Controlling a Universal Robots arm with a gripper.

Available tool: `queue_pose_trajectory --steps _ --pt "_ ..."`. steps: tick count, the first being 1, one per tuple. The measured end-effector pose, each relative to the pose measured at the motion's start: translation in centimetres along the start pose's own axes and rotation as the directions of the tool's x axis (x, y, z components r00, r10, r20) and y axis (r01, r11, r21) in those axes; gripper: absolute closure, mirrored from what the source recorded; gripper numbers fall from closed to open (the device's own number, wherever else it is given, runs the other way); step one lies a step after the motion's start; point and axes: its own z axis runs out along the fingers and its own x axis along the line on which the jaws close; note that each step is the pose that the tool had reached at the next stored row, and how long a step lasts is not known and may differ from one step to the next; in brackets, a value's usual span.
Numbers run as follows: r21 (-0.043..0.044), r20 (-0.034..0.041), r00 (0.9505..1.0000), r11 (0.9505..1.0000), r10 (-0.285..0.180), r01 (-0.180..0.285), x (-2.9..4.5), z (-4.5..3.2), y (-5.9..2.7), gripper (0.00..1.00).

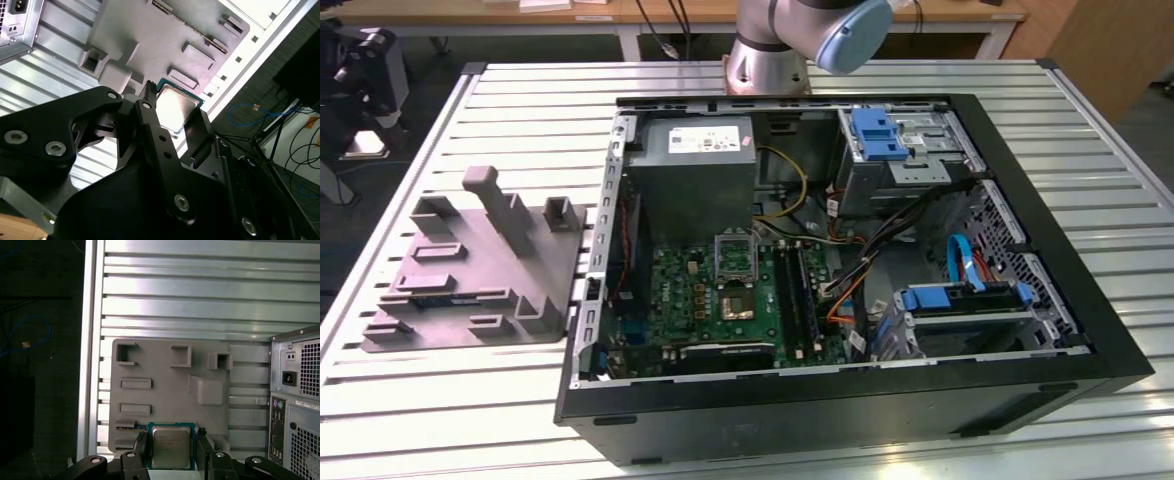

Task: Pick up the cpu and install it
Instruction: 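Pick up the cpu and move it towards the insertion slot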

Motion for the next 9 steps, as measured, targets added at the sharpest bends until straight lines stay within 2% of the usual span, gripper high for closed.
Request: queue_pose_trajectory --steps 9 --pt "0.0000 0.0001 1.0000 1.0000 0.000 0.000 -0.48 0.00 -0.01 0.53"
